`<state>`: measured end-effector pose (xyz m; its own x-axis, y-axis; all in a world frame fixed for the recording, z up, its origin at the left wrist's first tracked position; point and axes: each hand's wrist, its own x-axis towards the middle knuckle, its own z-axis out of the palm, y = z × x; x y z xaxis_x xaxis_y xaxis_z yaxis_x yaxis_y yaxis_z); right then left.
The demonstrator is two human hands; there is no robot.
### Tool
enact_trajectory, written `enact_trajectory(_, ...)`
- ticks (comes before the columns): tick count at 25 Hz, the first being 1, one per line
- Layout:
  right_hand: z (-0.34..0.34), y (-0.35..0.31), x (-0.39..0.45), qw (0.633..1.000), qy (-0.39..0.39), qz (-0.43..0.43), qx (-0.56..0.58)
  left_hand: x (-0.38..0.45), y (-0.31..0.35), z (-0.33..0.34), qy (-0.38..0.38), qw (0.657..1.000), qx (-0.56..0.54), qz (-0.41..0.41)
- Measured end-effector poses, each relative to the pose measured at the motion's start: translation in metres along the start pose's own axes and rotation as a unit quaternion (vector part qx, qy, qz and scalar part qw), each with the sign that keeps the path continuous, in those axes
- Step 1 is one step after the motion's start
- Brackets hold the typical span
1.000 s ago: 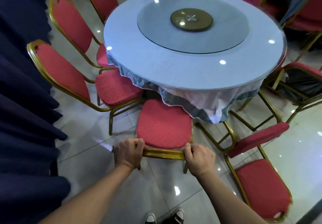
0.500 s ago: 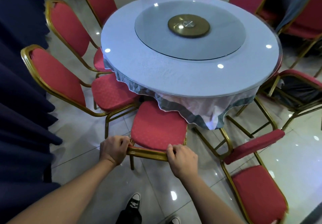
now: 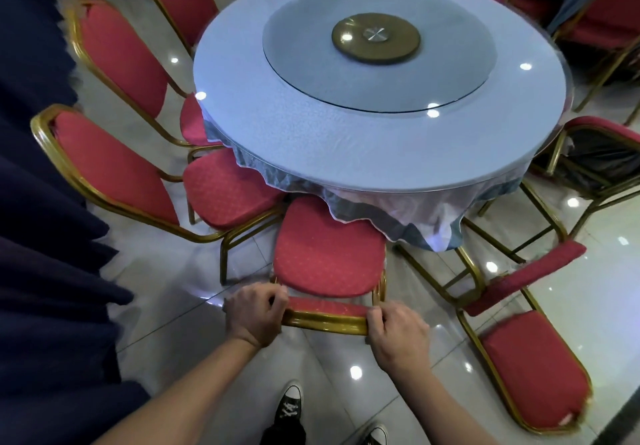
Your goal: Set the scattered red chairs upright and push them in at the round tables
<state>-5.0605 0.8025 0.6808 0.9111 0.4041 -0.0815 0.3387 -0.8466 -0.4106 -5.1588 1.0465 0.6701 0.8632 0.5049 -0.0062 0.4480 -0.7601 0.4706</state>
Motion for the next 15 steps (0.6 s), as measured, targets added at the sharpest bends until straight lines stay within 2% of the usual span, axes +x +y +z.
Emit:
enact_trajectory(5,0.022,-0.025,-0.012,0.998,0.066,0.007,0.010,0.001,-0.022,-0.016,0.027,0.999,0.004,0.037)
enact_trajectory(10,0.034,-0.054,0.010,0.996,0.085,0.015,0.030,0.038,-0.047,-0.032,-0.003,0.999,0.002,0.043)
enact_trajectory(15,0.034,-0.063,0.030,0.996,0.066,0.030,0.047,0.058,-0.045,-0.041,-0.029,0.999,0.012,0.035)
